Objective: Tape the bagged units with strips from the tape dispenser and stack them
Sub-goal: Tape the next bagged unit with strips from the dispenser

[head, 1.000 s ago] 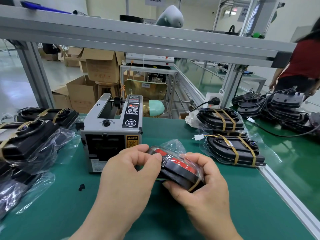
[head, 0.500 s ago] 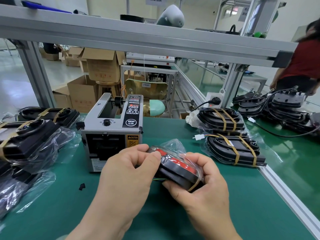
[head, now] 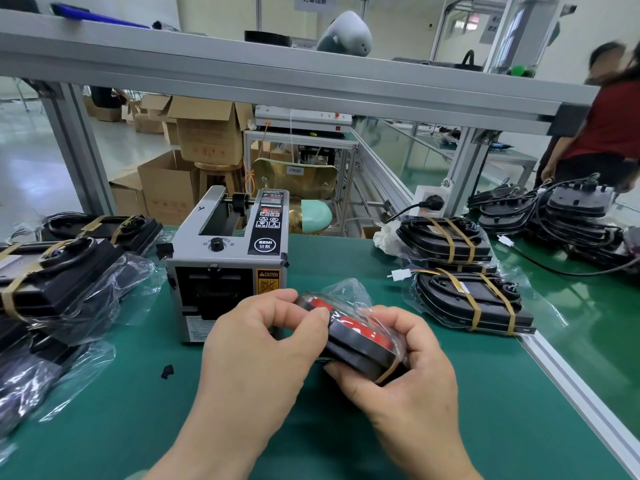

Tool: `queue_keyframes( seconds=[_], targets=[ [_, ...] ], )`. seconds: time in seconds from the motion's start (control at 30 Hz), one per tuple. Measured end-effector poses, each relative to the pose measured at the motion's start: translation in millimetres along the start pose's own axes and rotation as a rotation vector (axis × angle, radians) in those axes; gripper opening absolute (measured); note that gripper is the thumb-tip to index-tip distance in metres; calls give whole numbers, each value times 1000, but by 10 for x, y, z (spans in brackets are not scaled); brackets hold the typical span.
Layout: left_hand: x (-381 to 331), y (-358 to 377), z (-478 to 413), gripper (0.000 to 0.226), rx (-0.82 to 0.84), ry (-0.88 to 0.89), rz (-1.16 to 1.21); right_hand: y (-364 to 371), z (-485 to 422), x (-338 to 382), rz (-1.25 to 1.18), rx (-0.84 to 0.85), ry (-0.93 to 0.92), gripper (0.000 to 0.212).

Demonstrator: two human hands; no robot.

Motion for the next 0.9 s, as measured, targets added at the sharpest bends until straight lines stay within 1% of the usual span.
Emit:
queue_keyframes(
  seconds=[0.1,0.2,0.23,0.27,0.3,0.33,0.37,0.4,0.43,0.47,0.5,0.53,0.57,0.6,0.63,0.67,0.73,0.77,0.8,0.83,0.9],
  targets=[
    [145,-2,-42,27,8,-119,101,0,-3,12,12,2,-12,62],
    [292,140,-57,51,147,-248,208,10,-2,31,24,18,-19,62],
    [318,183,-51,61,204,-272,227,16,-3,31,27,26,-14,62],
    [333,216,-45,65,256,-282,235,21,-5,27,36,36,-7,63],
    [370,239,-41,60,288,-313,264,17,-7,26,52,46,-3,63],
    [434,241,-50,43,290,-342,293,10,-8,28,78,55,-4,64],
    [500,214,-60,24,260,-381,299,2,-6,41,111,64,-12,65],
    [590,146,-81,14,217,-397,261,1,-3,67,154,73,-24,66],
    [642,40,-96,15,158,-383,200,1,0,104,212,80,-42,66],
    [648,-80,-130,13,99,-314,123,8,1,155,286,86,-70,66],
    [567,-220,-129,11,74,-196,18,21,-6,216,368,94,-106,66],
    [357,-194,-128,26,147,-58,-76,36,-16,278,441,106,-144,65],
    [191,-112,-62,46,271,67,-158,51,-35,332,499,122,-171,65],
    [94,-6,13,64,386,143,-191,79,-66,370,547,157,-175,68],
    [50,81,69,71,478,133,-203,126,-92,382,596,221,-156,73],
    [65,132,104,71,525,141,-235,192,-102,385,647,307,-133,80],
    [63,144,120,67,517,301,-355,299,-87,382,689,471,-106,97],
    [108,118,117,65,509,330,-374,314,-86,380,670,525,-90,106],
    [186,87,100,62,518,294,-353,297,-96,385,653,553,-86,112],
    [340,36,86,60,537,231,-343,253,-110,396,663,565,-109,116],
    [421,23,48,59,549,169,-292,122,-141,412,761,569,-186,113]
  ],
)
Point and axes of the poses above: each hand's wrist, its own z-axis away from the middle knuckle, its own y-axis out of the palm, x = y × z, the point moved 10 cm from there along -z, towards the middle knuckle, and after that the axes turned 4 degrees about -x, right-handed, at the moved point
